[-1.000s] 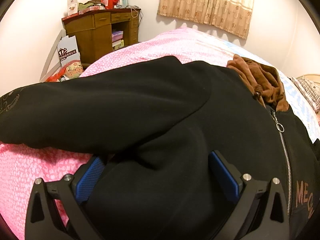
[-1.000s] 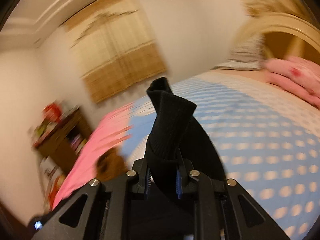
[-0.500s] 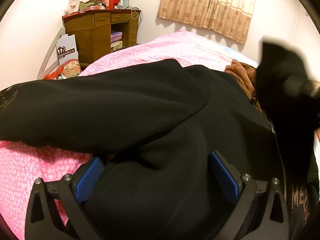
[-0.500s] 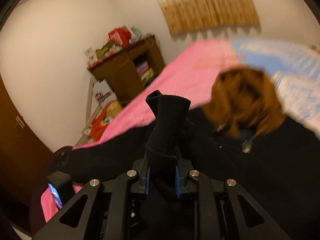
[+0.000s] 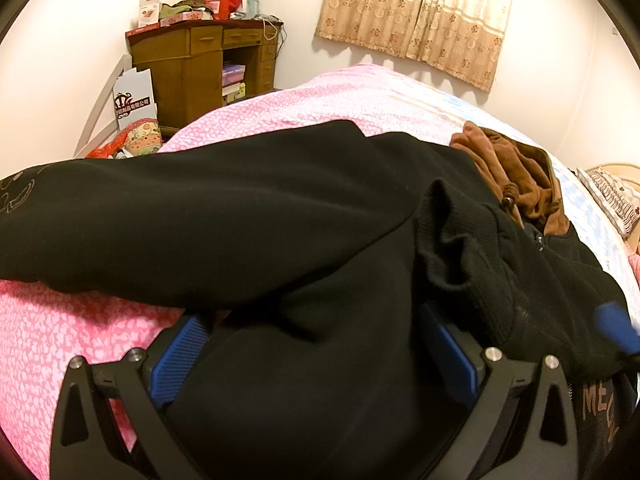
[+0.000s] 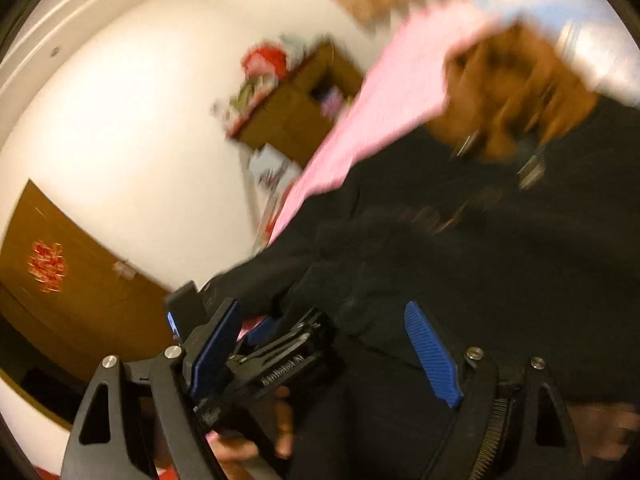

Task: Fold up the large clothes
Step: 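Fold the held sleeve across the hoodie front and release it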

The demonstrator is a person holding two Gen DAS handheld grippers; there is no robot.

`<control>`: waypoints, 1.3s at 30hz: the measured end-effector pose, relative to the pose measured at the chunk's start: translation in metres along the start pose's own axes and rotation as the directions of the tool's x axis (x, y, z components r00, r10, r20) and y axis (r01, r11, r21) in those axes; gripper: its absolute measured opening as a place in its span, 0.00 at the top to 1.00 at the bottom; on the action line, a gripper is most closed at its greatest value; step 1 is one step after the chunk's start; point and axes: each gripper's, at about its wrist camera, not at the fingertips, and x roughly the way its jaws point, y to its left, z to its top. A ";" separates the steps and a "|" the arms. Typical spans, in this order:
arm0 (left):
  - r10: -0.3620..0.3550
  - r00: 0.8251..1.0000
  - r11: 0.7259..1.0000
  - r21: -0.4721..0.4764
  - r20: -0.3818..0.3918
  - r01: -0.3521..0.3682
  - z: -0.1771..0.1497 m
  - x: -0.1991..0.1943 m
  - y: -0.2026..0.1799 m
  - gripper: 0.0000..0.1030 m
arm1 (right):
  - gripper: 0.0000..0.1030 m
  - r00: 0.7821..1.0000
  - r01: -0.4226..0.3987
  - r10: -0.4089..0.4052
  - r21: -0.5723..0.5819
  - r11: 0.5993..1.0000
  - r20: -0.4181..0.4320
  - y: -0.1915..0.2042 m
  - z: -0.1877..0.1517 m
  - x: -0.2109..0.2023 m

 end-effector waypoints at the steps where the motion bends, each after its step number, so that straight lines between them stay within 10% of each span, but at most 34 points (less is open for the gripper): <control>1: 0.000 1.000 1.000 0.000 0.000 0.000 0.000 0.000 0.000 0.00 | 0.19 0.993 0.099 -0.096 -0.048 0.994 0.073 -0.002 -0.001 -0.023; 2: 0.000 1.000 1.000 0.000 0.000 0.000 0.000 0.000 0.000 0.00 | 0.19 0.972 0.210 -0.200 -0.073 0.975 0.126 -0.005 -0.001 -0.040; 4: -0.001 1.000 1.000 -0.001 0.000 0.001 0.000 0.000 0.000 0.00 | 0.19 0.859 0.475 -0.448 -0.060 0.878 0.246 -0.025 -0.003 -0.081; 6: -0.002 1.000 1.000 -0.001 0.001 0.002 0.000 0.000 0.000 0.00 | 0.19 0.751 0.617 -0.600 0.031 0.786 0.277 -0.058 -0.003 -0.115; 8: -0.005 1.000 1.000 -0.006 0.005 0.005 0.000 -0.001 0.000 0.00 | 0.20 0.691 0.674 -0.679 0.122 0.729 0.248 -0.090 -0.004 -0.138; 12: -0.012 1.000 0.999 -0.033 0.003 0.012 0.000 -0.004 0.003 0.00 | 0.24 0.701 0.687 -0.701 0.142 0.713 0.128 -0.133 -0.008 -0.134; 15: -0.012 1.000 0.998 -0.060 -0.001 0.012 -0.001 -0.011 0.005 0.00 | 0.51 0.717 0.687 -0.694 0.102 0.719 0.061 -0.145 -0.011 -0.115; 21: -0.026 0.999 0.998 -0.054 0.036 0.028 0.016 -0.031 -0.013 0.00 | 0.76 0.638 0.769 -0.763 -0.045 0.637 0.099 -0.126 -0.016 -0.105; 26: 0.056 0.997 0.997 0.051 0.047 -0.058 0.030 -0.027 -0.046 0.00 | 1.00 0.483 0.872 -0.872 0.046 0.487 0.079 -0.161 -0.021 -0.138; 30: 0.052 0.999 0.991 0.124 0.005 -0.052 0.011 -0.011 -0.061 0.00 | 1.00 0.652 0.721 -0.755 0.249 0.646 0.073 -0.195 -0.026 -0.184; 39: 0.109 0.994 0.983 0.151 -0.020 -0.105 -0.001 -0.001 -0.058 0.00 | 0.99 0.767 0.602 -0.609 0.103 0.792 0.199 -0.125 0.020 -0.154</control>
